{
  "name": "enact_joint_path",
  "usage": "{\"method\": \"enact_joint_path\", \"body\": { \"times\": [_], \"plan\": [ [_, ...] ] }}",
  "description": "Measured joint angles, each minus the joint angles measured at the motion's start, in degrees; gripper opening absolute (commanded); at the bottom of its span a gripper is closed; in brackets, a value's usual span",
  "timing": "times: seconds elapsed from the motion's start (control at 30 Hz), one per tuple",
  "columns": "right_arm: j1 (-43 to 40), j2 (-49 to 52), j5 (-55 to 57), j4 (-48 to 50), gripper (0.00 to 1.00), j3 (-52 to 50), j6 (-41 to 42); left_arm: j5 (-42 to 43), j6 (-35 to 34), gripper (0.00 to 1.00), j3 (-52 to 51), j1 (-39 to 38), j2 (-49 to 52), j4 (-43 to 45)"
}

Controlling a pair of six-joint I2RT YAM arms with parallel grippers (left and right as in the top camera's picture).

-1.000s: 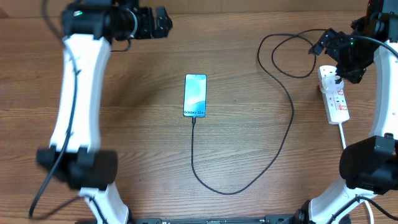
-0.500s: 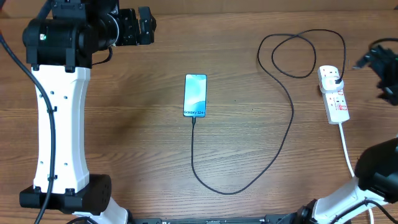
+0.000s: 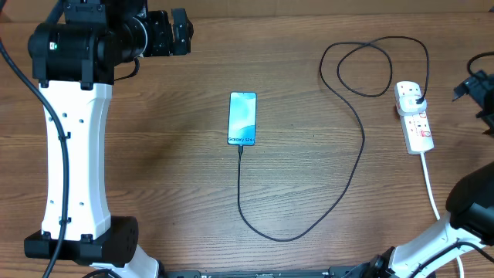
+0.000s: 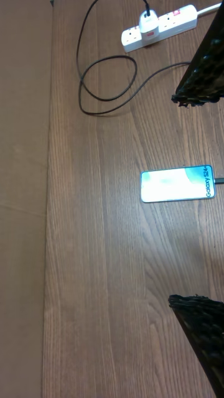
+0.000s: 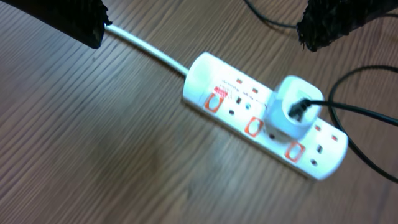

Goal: Plug charger to phone and switch on socket
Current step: 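Position the right gripper above the orange switch beside the plugged socket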

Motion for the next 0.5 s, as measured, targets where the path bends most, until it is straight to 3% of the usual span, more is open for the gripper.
{"method": "enact_joint_path", "body": {
  "times": [0.5],
  "plan": [
    [0.0, 0.5, -3.8, 7.2, 1.00, -9.6, 3.5, 0.0, 0.0, 1.00, 0.0, 0.0, 0.0, 0.0]
  ]
}}
